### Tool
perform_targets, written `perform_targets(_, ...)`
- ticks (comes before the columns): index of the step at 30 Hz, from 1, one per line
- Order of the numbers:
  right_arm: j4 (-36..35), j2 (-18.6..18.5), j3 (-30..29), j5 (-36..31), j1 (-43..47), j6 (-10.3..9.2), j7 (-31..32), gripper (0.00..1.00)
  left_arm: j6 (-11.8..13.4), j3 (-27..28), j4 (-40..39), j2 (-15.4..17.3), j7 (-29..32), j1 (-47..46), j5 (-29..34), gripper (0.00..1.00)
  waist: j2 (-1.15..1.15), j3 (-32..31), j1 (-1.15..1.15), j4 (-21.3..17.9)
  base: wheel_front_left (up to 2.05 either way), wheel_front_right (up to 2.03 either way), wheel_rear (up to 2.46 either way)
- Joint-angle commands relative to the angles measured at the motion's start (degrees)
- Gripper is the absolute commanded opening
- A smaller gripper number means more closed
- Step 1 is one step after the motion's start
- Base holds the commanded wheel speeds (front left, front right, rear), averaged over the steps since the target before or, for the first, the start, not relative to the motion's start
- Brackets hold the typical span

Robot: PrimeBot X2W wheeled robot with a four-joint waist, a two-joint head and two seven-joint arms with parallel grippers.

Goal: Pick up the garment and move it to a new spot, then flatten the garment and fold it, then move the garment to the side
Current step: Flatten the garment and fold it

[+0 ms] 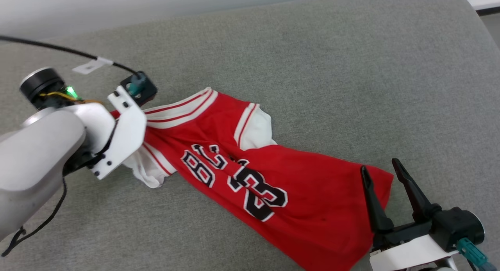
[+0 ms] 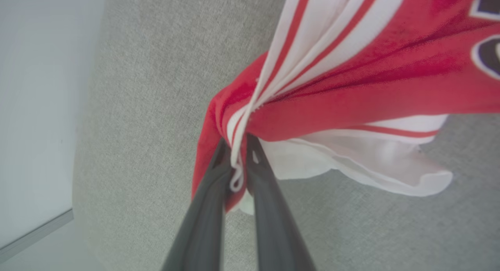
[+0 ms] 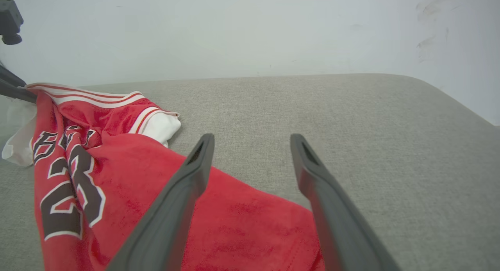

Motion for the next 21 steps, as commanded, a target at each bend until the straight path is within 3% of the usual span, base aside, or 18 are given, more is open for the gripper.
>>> perform_targets(1, -0.1, 0.3, 0.2, 0.0, -0.6, -0.04, -0.3, 1.0, 0.1, 0.1, 1.3, 0.4, -0.6, 1.1, -0.3, 0.0, 0.0, 1.0, -0.01, -0.7, 0.0, 0.0, 0.0)
perform_targets(9, 0.1, 0.7, -0.2, -0.2, -0.9, -0.04, -0.4, 1.0, 0.1, 0.0, 8.8, -0.9, -5.5, 4.2, -1.4, 0.0, 0.0, 1.9, -0.01, -0.4, 0.0, 0.0, 0.0)
perform_targets(10, 0.1, 0.8, -0.2, -0.2, -0.8, -0.04, -0.4, 1.0, 0.1, 0.0, 9.6, -1.6, -7.0, 4.0, -1.5, 0.69, 0.0, 1.6, -0.01, -0.1, 0.0, 0.0, 0.0)
perform_targets(11, 0.1, 0.8, -0.3, -0.3, -0.7, -0.04, -0.4, 1.0, 0.1, 0.3, 10.4, -2.2, -9.0, 3.8, -1.7, 1.0, 0.0, 1.1, -0.01, 0.2, 0.0, 0.0, 0.0)
perform_targets(16, -0.6, 0.5, -2.1, -0.6, -0.4, -0.04, -0.3, 1.0, 1.7, 2.2, 13.2, -4.4, -21.1, 3.6, 0.6, 1.0, 0.0, -2.8, -0.01, 2.2, 0.0, 0.0, 0.0)
perform_targets(21, -2.1, -2.7, -5.3, -1.1, -2.2, -0.04, -0.3, 1.0, 7.8, 6.4, 10.4, -5.1, -34.2, 6.3, 0.9, 1.0, 0.0, -6.6, -0.01, 4.7, 0.0, 0.0, 0.0)
